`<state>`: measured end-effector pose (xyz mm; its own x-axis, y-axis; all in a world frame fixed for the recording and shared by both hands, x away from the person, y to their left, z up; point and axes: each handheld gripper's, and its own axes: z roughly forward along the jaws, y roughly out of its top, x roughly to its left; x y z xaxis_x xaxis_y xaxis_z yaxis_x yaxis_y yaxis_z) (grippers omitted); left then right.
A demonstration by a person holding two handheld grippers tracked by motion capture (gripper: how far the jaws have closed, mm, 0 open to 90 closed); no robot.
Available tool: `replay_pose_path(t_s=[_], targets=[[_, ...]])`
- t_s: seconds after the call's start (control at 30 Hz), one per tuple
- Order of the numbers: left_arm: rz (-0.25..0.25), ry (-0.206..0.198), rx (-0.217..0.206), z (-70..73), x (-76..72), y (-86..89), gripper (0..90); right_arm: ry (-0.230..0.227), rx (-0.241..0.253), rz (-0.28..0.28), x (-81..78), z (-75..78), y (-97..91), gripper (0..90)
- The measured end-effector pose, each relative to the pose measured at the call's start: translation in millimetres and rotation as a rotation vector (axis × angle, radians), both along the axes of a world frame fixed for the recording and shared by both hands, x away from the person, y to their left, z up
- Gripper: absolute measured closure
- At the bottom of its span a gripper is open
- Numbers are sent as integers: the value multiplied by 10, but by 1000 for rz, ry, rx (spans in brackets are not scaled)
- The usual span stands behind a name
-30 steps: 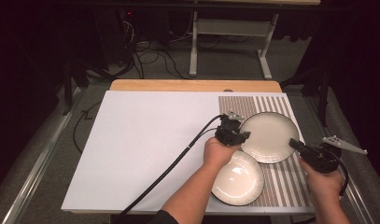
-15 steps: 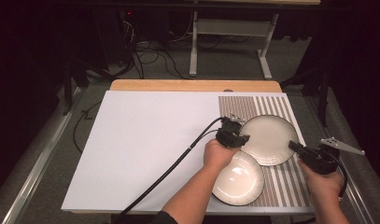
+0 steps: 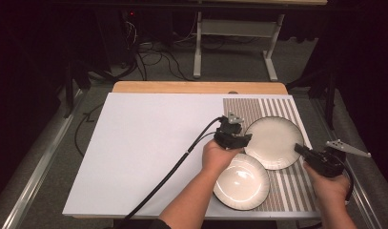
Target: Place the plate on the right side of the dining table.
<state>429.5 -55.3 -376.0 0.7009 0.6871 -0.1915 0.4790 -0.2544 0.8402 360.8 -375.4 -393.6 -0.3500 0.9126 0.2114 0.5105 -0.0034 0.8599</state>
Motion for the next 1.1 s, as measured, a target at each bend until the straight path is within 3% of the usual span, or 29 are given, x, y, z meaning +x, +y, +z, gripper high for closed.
replay_pose_path(t_s=[0.27, 0.37, 0.47, 0.6, 0.93, 1.1], targets=[[4, -61, -49, 84, -223, 431, 364, 16, -5, -11, 29, -10, -4, 858], [18, -80, -64, 108, -319, 591, 233, 24, -8, -15, 48, -21, -13, 853], [21, -112, -74, 130, -438, 788, 159, 33, -7, -19, 67, -30, -19, 851], [64, -146, -82, 111, -590, 1061, 97, 46, -5, -21, 87, -40, -29, 846], [111, -151, -51, 25, -841, 1684, 6, 93, -7, -32, 143, -83, -41, 823], [147, -195, -35, 59, -1049, 2093, 6, 120, -14, -39, 176, -112, -45, 808]])
